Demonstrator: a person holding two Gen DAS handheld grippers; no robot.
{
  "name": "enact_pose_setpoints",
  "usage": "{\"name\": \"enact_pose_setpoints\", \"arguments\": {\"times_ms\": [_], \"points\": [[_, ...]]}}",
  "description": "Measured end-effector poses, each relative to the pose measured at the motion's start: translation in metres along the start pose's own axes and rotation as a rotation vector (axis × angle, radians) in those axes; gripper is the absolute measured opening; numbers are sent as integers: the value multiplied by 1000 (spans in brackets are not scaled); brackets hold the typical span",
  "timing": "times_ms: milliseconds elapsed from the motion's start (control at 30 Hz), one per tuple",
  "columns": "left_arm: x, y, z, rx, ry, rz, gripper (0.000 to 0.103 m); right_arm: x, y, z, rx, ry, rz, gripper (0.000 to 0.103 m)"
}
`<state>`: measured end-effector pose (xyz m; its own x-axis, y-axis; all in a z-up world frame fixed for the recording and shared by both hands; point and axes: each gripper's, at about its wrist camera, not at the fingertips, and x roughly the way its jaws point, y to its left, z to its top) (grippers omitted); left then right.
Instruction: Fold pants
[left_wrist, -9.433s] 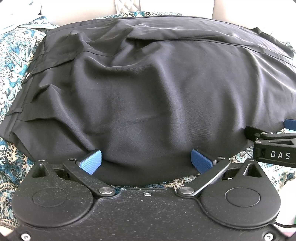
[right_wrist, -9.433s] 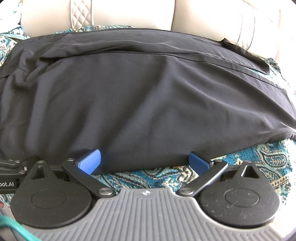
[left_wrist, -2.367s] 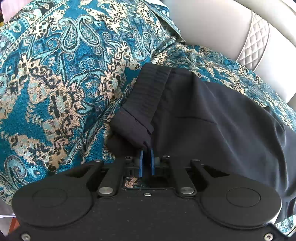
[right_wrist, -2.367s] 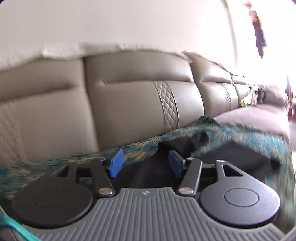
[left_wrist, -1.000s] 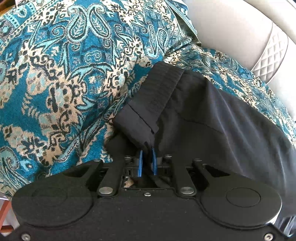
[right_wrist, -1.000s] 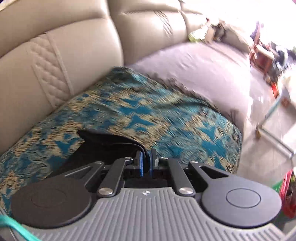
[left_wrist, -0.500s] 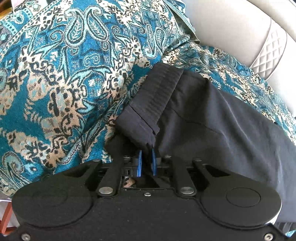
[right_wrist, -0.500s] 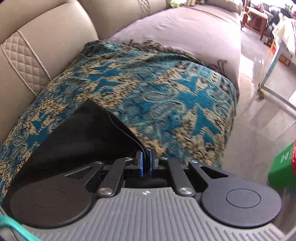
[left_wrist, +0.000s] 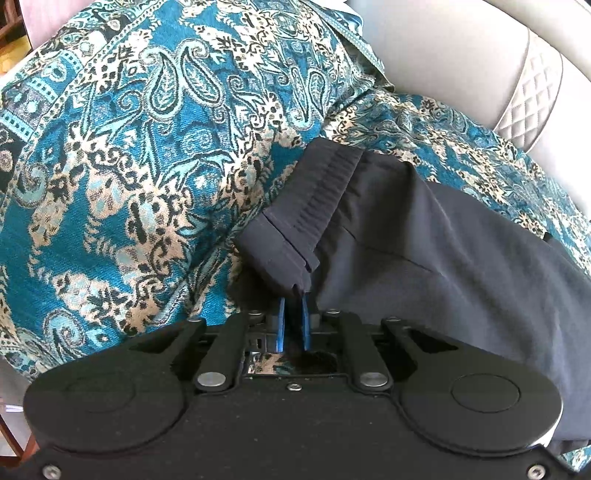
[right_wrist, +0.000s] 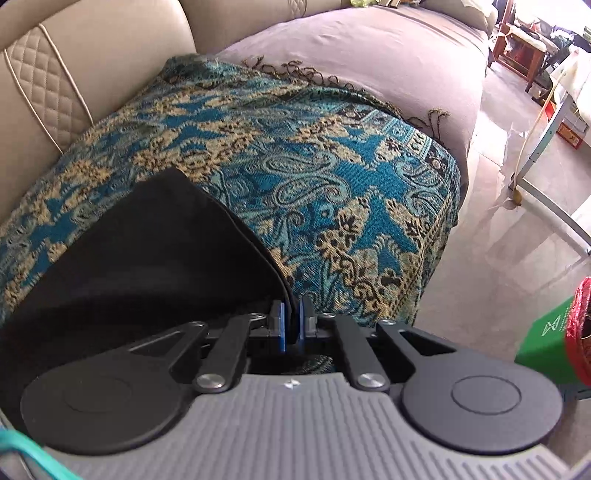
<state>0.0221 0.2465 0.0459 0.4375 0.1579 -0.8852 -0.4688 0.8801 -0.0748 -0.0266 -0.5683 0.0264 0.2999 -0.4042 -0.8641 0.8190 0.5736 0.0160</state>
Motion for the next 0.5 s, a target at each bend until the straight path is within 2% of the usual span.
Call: {"name": "enact_pose_setpoints", "arguments": {"times_ms": [200, 233, 267, 300, 333, 367, 433, 500], "points": [[7, -7, 0, 35, 20, 20, 10, 12, -4, -2, -20, 23, -10, 12], [10, -9, -1, 43, 24, 26, 11, 15, -1, -3, -46, 24, -19, 21], [13, -11, -1, 53, 28, 34, 15, 15, 4, -5, -84, 11, -41, 39], [14, -14, -2, 70, 26, 45, 15, 14, 9, -7, -123, -14, -73, 45], [13, -16, -3, 85, 18, 48, 20, 12, 14, -8, -152, -37, -89, 53], [10, -19, -4, 101, 4, 48, 39, 7, 19, -9, -173, -60, -101, 57], [0, -24, -6, 127, -44, 27, 61, -4, 28, -10, -194, -98, -94, 61], [-16, -30, -9, 159, -126, -5, 63, -18, 39, -12, -205, -133, -51, 63]]}}
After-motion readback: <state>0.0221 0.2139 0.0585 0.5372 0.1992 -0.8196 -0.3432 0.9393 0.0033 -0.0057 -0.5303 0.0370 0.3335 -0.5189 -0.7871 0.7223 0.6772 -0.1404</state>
